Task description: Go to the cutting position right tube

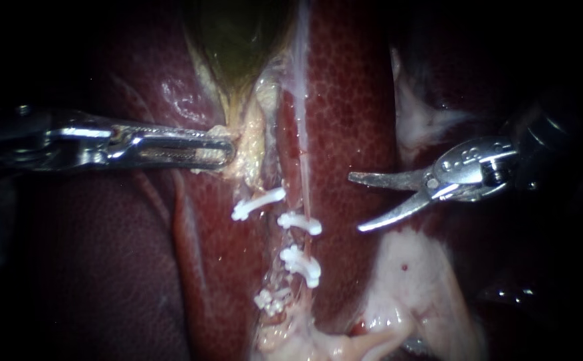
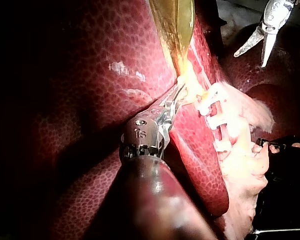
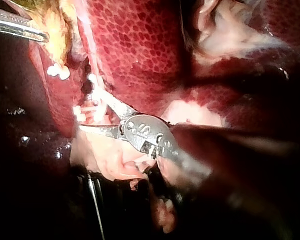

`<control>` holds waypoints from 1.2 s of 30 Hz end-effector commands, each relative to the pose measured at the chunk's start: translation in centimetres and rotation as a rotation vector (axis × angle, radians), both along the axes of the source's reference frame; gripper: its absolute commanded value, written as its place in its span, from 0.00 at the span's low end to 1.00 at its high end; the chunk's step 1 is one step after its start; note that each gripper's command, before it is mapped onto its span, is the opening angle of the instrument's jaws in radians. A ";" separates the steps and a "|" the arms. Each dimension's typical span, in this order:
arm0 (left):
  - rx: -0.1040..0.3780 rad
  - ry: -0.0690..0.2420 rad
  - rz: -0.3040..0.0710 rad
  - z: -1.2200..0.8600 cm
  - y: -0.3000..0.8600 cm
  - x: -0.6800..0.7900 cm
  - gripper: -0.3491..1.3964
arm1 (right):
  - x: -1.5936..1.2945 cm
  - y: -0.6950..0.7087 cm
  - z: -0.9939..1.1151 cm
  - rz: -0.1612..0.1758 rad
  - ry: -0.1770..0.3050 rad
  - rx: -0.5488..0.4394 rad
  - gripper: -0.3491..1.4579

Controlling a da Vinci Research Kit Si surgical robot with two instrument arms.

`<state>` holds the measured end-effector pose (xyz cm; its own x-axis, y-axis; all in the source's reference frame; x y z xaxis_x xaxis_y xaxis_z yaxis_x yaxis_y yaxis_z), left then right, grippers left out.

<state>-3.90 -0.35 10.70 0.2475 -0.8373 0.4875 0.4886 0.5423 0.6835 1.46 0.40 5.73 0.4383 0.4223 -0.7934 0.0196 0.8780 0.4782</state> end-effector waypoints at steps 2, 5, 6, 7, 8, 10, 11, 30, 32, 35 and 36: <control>0.000 0.000 0.000 -0.01 0.00 0.01 0.00 | 0.00 0.00 0.00 0.000 0.000 0.000 0.98; 0.002 -0.002 0.002 -0.03 0.02 0.03 0.00 | 0.00 0.00 0.01 0.000 0.000 -0.001 0.98; 0.004 -0.004 0.004 -0.05 0.05 0.06 0.00 | 0.00 0.00 0.01 0.000 0.000 -0.001 0.98; 0.008 -0.008 0.009 -0.08 0.07 0.09 0.00 | 0.00 0.00 0.01 0.000 0.000 -0.001 0.98; 0.007 -0.005 0.005 -0.10 0.10 0.12 0.00 | 0.00 -0.01 0.01 0.000 0.000 -0.001 0.98; 0.008 0.001 -0.002 -0.19 0.19 0.21 0.00 | 0.00 0.00 0.01 0.000 0.000 -0.001 0.98; 0.008 0.006 -0.007 -0.24 0.25 0.27 0.00 | 0.00 0.00 0.02 0.000 0.000 -0.001 0.98; -0.026 -0.001 -0.078 -0.66 0.62 0.81 0.00 | 0.03 -0.03 0.05 -0.004 0.002 -0.008 0.98; -0.026 -0.001 -0.078 -0.66 0.62 0.81 0.00 | 0.03 -0.06 0.08 -0.004 0.002 0.009 0.98; -0.026 -0.001 -0.078 -0.66 0.62 0.81 0.00 | 0.07 -0.16 0.19 -0.016 -0.009 0.040 0.98; -0.026 -0.001 -0.078 -0.66 0.62 0.81 0.00 | 0.08 -0.20 0.24 -0.019 -0.018 0.054 0.98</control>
<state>-3.09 0.27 10.03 0.1814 -0.8410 0.5097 0.5289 0.5204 0.6705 1.56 0.14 6.04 0.4708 0.4607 -0.7524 0.0251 0.8455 0.5334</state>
